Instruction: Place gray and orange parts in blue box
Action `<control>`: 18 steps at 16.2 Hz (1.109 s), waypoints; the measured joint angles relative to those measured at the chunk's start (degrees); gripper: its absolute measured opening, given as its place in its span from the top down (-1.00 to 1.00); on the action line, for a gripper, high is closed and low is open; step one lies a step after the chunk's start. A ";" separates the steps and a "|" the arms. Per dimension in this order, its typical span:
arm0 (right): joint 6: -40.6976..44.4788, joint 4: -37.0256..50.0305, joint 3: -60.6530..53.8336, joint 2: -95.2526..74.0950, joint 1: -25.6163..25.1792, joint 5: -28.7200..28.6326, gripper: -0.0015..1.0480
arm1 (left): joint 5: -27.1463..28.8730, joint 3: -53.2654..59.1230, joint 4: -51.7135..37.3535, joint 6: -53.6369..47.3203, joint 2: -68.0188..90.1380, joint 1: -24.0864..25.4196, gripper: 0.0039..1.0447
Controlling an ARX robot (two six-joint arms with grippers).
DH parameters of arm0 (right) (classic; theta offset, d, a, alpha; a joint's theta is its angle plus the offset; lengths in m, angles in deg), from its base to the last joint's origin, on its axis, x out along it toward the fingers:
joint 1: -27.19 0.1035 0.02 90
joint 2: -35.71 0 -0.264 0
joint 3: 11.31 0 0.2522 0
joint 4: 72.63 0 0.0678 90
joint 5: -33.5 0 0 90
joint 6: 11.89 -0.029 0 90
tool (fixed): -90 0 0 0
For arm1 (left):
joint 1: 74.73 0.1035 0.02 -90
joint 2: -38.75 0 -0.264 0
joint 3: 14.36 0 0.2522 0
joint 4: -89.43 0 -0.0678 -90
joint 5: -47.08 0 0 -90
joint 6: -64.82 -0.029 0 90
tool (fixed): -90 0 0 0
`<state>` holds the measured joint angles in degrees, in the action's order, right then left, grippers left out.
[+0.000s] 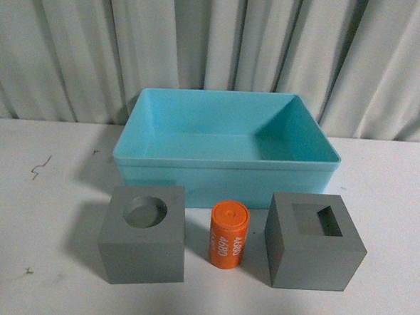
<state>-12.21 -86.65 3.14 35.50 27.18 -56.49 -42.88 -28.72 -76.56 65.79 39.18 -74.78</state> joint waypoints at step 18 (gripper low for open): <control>0.02 0.00 0.00 0.00 0.00 0.00 -0.87 | 0.00 0.00 -0.02 0.00 -0.02 0.00 -0.88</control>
<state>-12.19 -86.65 3.14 35.50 27.18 -56.49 -42.88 -28.72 -76.58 65.79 39.16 -74.78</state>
